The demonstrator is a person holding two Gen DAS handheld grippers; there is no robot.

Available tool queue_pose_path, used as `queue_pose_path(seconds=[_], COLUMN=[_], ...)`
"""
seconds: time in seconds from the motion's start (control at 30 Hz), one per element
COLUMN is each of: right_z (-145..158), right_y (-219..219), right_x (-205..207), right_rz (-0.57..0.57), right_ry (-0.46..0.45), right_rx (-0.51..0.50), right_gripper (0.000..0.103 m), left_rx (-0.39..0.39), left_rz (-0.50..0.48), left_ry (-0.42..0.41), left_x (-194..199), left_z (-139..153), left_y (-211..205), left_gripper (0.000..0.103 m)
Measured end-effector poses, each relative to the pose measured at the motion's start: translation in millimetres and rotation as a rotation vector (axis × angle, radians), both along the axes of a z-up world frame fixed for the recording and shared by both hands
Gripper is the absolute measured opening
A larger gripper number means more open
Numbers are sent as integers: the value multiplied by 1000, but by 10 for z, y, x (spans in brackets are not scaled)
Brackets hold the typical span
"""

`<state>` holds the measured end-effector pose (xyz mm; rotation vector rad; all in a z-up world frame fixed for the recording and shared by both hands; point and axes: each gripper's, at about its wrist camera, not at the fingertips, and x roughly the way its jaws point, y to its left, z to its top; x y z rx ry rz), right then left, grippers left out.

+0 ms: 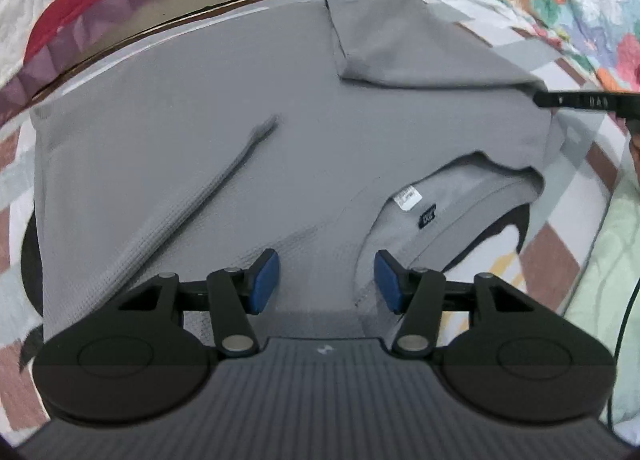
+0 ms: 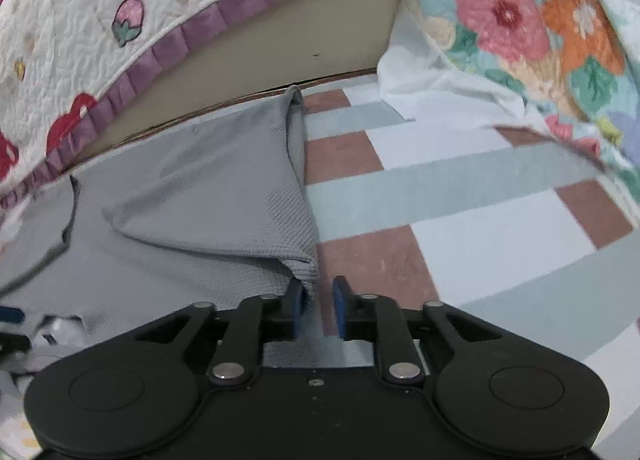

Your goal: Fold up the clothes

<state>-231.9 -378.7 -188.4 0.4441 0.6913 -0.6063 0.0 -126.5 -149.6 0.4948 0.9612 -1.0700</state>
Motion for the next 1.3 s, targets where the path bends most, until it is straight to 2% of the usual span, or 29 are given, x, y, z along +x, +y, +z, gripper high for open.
queue_pose_path(seconds=[0.07,0.17,0.27,0.33,0.4,0.5,0.57,0.63,0.73,0.8,0.87,0.97,1.03,1.07,1.13,1.23,1.3], right_z=[46,154,396,526,522,411,420,496,492,340,156,435,629,658,541,266,74], right_y=[39,75,180,245,228,51,-7,43,103,55,-60,-132,-225,-302,-504,-674,-702], right_x=[-2,-110,-163,-104,2,156,266,459,712,781,793,593,442,387,283,40,-131], right_rz=[39,49,68,107,109,39,6,56,104,66,37,29,17,12,0,-133,-215], right_ry=[26,19,-72,-110,-114,-159,-201,-193,-124,-51,40,-36,-88,-95,-79,-99,-152], right_rx=[-32,-17,13,6,-3,52,83,72,34,53,186,165,154,175,300,484,607], right_gripper=[24,27,34,54,54,54,53,53,52,52,51,51,61,62,63,63,63], left_rx=[-10,-32,-117,-189,-226,-183,-180,-183,-222,-247,-251,-254,-262,-269,-268,-233,-212], left_rz=[11,4,41,82,115,144,160,176,167,164,178,167,150,142,136,123,130], left_ry=[22,45,58,65,69,71,35,-8,-24,-17,14,12,11,20,38,50,67], left_x=[23,44,113,180,230,245,208,163,137,130,108,16,-56,-79,-116,-153,-145], left_z=[26,81,206,308,343,250,263,293,393,452,475,490,434,387,297,135,37], left_y=[18,65,162,229,262,232,202,171,-69,-263,-479,-803,-995,-1087,-1210,-1170,-1091], left_gripper=[53,53,53,54,55,55,55,55,55,55,55,55,55,55,55,55,55])
